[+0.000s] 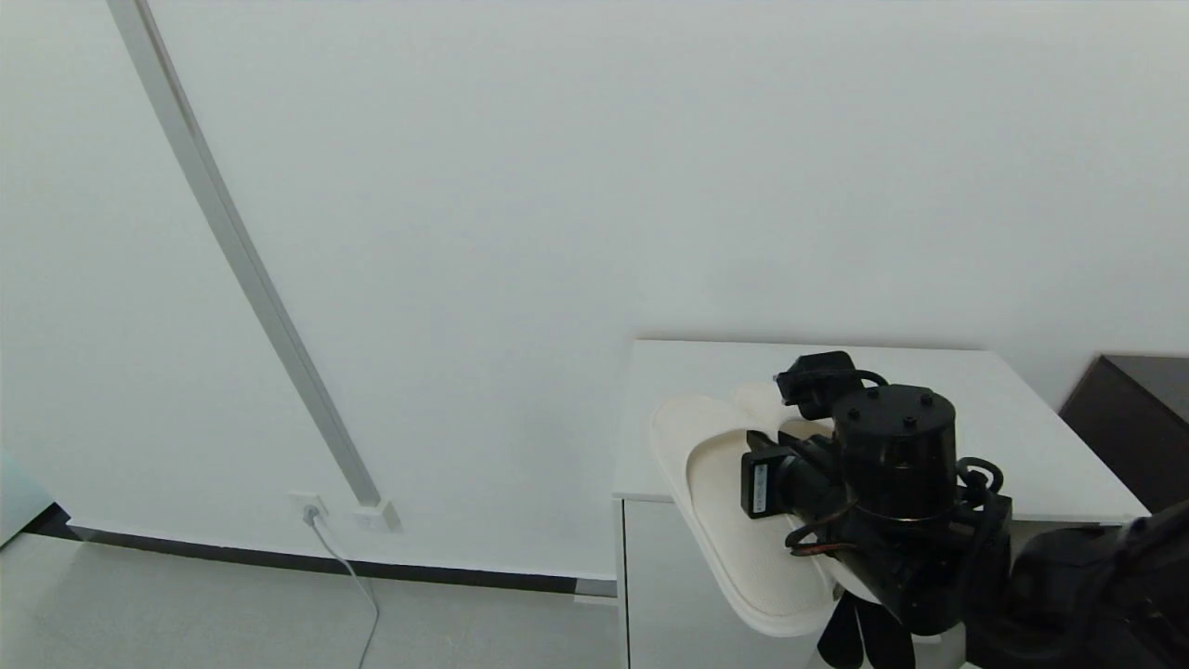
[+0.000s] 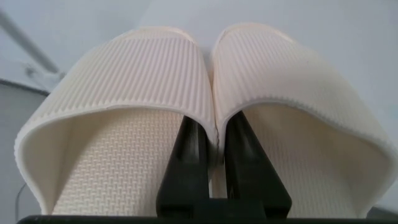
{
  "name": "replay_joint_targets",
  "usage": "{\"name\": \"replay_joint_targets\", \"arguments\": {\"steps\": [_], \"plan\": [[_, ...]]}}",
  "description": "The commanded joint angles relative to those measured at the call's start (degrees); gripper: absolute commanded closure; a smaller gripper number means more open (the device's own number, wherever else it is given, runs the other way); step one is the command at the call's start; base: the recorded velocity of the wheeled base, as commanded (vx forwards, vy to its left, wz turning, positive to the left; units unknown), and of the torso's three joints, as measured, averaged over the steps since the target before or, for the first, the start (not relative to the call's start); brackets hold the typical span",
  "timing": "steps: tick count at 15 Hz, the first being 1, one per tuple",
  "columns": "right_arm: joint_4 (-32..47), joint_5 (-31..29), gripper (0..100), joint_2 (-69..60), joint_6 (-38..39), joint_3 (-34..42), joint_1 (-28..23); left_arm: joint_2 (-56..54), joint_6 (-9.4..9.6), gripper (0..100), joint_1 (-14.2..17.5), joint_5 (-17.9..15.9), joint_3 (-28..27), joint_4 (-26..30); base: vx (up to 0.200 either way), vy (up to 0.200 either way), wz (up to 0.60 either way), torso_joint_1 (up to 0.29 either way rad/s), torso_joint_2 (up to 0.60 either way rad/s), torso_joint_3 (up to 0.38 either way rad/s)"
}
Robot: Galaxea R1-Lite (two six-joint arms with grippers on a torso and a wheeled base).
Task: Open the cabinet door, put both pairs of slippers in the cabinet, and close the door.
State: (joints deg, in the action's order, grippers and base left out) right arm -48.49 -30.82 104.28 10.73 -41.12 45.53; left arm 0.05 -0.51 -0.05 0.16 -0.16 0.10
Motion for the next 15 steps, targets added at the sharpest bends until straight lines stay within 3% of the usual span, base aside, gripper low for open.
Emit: {"name": "replay_joint_targets", "arguments": {"steps": [1, 2, 12, 15], "plan": [[-0.1, -0.1, 100, -1.8, 0.0, 0.7, 0.8, 0.0, -0.02, 100, 0.0, 0.0, 0.0, 0.0, 0.000, 0.000, 0.00, 0.000, 0.00, 0.000], [-0.2, -0.1, 100, -1.3, 0.0, 0.6, 1.1, 0.0, -0.02, 100, 0.0, 0.0, 0.0, 0.0, 0.000, 0.000, 0.00, 0.000, 0.00, 0.000], [-0.2, -0.2, 100, -1.2, 0.0, 1.1, 2.1, 0.0, -0.02, 100, 0.0, 0.0, 0.0, 0.0, -0.200, 0.000, 0.00, 0.001, 0.00, 0.003], [-0.2, -0.2, 100, -0.8, 0.0, 1.3, 2.3, 0.0, -0.02, 100, 0.0, -0.1, 0.0, 0.0, 0.000, 0.000, 0.00, 0.000, 0.00, 0.000]]}}
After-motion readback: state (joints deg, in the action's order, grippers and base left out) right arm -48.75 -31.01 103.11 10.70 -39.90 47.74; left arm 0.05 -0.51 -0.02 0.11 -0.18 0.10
